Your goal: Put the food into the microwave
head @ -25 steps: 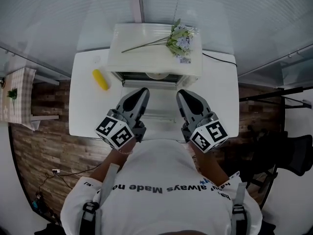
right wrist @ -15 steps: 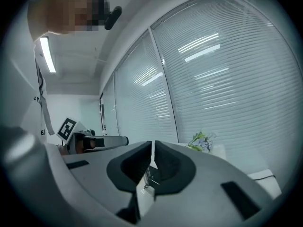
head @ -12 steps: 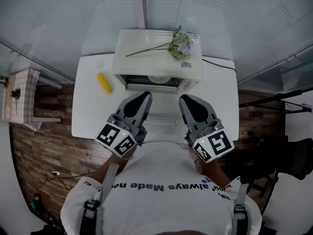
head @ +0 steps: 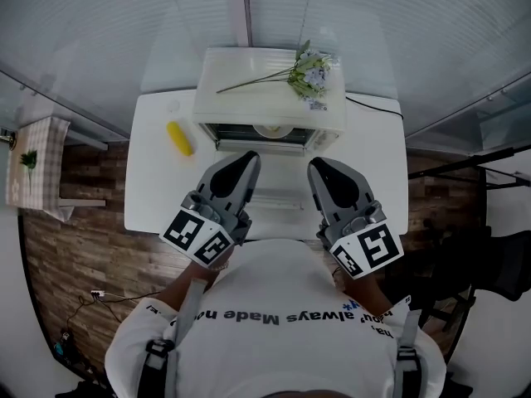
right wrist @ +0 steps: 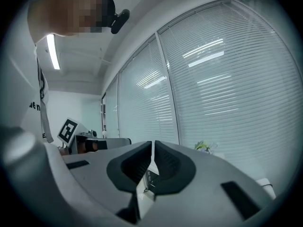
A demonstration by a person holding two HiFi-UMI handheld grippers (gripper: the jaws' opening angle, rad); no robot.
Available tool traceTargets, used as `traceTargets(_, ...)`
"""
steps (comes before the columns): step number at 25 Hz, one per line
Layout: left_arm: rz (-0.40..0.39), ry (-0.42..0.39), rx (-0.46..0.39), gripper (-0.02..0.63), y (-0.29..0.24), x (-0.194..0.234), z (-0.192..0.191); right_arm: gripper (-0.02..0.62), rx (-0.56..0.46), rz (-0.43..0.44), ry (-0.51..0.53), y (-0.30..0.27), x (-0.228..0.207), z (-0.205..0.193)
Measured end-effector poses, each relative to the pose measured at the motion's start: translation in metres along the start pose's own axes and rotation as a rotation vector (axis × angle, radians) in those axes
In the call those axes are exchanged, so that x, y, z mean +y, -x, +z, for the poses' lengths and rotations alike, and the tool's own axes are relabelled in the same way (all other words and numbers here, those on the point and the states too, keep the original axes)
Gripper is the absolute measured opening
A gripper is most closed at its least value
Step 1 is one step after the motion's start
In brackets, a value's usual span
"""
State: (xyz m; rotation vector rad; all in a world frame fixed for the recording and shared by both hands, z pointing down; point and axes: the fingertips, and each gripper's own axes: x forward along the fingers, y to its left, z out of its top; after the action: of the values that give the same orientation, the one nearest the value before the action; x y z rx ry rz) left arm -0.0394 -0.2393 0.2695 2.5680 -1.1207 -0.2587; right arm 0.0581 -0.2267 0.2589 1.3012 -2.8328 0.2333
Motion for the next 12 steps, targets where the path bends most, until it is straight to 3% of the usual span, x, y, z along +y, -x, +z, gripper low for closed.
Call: traceTargets(12,-0.002,0.004,0.0,0.015,0.0014,-0.0027,-0.0009,0.025,-0.001,-0.003,0.003,0.0018,0.0022,-0.0006)
